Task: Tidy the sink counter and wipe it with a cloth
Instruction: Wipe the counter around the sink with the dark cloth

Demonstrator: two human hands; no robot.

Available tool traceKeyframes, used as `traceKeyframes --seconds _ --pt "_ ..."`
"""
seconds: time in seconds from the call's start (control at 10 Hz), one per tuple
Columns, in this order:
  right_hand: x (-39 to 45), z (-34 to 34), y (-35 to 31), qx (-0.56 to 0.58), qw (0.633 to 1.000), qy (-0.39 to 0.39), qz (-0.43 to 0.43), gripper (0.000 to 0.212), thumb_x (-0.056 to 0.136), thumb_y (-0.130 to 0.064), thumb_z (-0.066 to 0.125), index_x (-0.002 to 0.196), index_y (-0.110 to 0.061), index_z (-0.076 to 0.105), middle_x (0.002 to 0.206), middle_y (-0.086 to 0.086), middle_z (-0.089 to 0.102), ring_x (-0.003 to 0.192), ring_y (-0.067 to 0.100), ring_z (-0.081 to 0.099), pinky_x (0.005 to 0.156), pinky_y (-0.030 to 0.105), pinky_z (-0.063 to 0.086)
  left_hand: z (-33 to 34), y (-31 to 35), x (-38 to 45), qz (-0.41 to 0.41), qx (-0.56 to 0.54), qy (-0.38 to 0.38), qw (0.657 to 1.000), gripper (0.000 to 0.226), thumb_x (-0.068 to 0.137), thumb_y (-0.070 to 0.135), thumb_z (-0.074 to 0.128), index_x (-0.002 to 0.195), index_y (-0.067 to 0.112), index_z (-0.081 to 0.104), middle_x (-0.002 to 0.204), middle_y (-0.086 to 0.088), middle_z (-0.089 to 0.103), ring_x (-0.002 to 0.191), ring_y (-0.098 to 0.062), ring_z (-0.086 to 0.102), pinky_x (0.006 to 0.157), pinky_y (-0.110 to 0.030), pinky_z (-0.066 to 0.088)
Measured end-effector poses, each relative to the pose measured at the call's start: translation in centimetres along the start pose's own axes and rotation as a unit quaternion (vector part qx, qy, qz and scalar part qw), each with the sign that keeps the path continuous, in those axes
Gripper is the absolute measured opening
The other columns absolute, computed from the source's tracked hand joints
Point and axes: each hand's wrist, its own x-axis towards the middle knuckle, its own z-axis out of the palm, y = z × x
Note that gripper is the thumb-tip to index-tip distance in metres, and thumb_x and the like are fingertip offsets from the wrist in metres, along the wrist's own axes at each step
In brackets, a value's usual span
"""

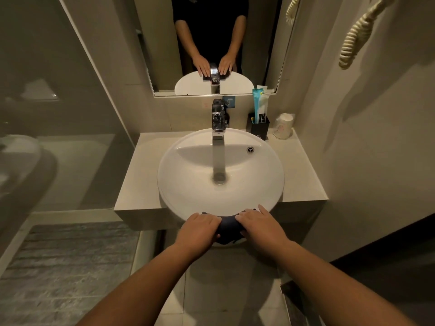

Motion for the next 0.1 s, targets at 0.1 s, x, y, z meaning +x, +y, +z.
traceKeyframes --seconds 0.1 --pt "-1.51 -0.79 -0.8 0.006 0.999 0.03 0.039 0.038 0.092 -0.039 0.054 0.128 -0.026 0.05 0.128 0.0 0.058 0.115 0.018 0.053 0.104 0.036 0.038 -0.42 0.01 -1.22 0.003 0.001 0.032 0.999 0.035 0.089 0.043 0.056 0.118 0.025 0.051 0.116 0.002 0.058 0.1 -0.016 0.052 0.092 -0.032 0.043"
